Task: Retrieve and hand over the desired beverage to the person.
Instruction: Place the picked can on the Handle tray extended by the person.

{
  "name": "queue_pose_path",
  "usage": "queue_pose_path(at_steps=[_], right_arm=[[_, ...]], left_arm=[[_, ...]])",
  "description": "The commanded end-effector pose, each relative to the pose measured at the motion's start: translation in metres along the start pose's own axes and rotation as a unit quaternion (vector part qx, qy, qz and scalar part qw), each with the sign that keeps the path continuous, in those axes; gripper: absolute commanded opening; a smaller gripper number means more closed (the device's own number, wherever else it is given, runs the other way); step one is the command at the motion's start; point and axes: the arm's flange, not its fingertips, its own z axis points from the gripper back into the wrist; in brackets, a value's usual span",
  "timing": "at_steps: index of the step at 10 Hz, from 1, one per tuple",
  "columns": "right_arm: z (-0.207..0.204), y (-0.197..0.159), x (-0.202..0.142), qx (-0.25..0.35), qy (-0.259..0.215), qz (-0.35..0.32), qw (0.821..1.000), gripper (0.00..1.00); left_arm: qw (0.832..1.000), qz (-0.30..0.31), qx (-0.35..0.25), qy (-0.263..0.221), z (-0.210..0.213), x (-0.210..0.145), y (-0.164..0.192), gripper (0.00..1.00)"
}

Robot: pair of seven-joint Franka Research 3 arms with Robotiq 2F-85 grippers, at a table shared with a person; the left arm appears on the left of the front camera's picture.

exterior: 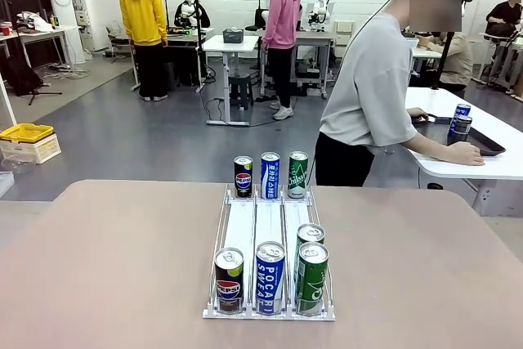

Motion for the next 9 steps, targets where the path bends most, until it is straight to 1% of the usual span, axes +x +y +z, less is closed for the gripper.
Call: queue_pose_path(at_steps=[1, 9], right_arm=[[-0.0013, 0.0000, 0.0004, 0.011, -0.004, 0.003, 1.000, 1.00], [-0.0013, 0.0000, 0.0004, 0.011, -0.004, 0.003, 1.000, 1.00]], left_arm=[[1.000, -0.004, -0.008, -0.001, 0.0007, 0.0010, 0.0003, 1.00], [1.000, -0.004, -0.008, -0.001, 0.0007, 0.0010, 0.0003, 1.00]])
